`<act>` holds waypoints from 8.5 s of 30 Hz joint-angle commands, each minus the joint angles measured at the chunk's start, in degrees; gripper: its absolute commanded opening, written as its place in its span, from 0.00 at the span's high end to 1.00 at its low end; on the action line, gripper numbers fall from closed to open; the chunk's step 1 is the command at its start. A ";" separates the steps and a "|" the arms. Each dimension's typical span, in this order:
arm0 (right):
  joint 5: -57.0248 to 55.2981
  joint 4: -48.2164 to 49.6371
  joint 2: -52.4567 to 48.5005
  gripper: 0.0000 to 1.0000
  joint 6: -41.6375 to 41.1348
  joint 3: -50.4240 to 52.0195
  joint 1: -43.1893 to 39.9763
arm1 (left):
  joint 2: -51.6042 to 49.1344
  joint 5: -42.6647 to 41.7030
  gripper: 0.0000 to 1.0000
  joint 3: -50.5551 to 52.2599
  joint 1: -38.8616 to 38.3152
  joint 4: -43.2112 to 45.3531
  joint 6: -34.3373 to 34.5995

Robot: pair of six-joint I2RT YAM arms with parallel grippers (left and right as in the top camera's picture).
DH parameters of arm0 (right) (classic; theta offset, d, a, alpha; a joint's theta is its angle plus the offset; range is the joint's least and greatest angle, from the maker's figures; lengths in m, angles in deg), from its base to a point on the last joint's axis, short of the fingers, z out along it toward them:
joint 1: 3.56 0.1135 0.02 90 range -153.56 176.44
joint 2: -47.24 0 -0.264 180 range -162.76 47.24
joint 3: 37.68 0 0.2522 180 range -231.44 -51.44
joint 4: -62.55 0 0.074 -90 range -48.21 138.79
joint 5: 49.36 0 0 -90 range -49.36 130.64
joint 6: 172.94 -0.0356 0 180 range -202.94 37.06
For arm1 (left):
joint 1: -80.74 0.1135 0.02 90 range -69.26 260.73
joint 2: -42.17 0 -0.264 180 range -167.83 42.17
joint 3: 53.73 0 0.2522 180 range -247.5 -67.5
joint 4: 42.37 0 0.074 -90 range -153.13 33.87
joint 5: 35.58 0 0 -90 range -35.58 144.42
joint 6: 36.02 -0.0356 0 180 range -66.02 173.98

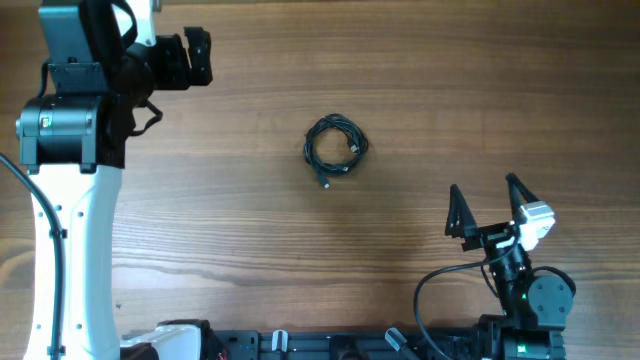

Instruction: Untangle cables

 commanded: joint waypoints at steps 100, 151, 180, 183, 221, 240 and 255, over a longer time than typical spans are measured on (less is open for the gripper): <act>-18.80 -42.42 -86.90 0.00 0.02 -92.94 -0.24 | -19.80 -15.19 0.00 -1.36 -8.02 6.05 -4.13; -22.95 -29.97 -91.82 0.00 11.74 -92.94 0.52 | -23.78 4.55 0.08 -0.13 -13.31 23.45 -1.36; -27.06 -19.39 -69.61 0.00 10.36 -70.31 5.68 | -0.35 4.28 0.00 28.48 -13.55 35.56 -1.97; -27.04 -19.50 -69.64 0.00 9.05 -70.03 5.68 | 0.70 4.33 0.00 28.61 -14.25 35.10 -2.03; -20.48 -25.53 -69.59 0.00 0.55 -61.11 8.90 | 7.93 -1.27 0.06 45.16 -14.43 45.31 13.66; -1.03 -28.24 -76.41 0.00 1.79 -61.11 8.90 | -4.09 -6.93 0.04 45.16 -14.43 49.57 7.80; -2.19 -28.39 -79.43 0.00 -1.36 -61.11 9.20 | -4.94 -11.65 0.02 45.16 -14.69 50.31 6.14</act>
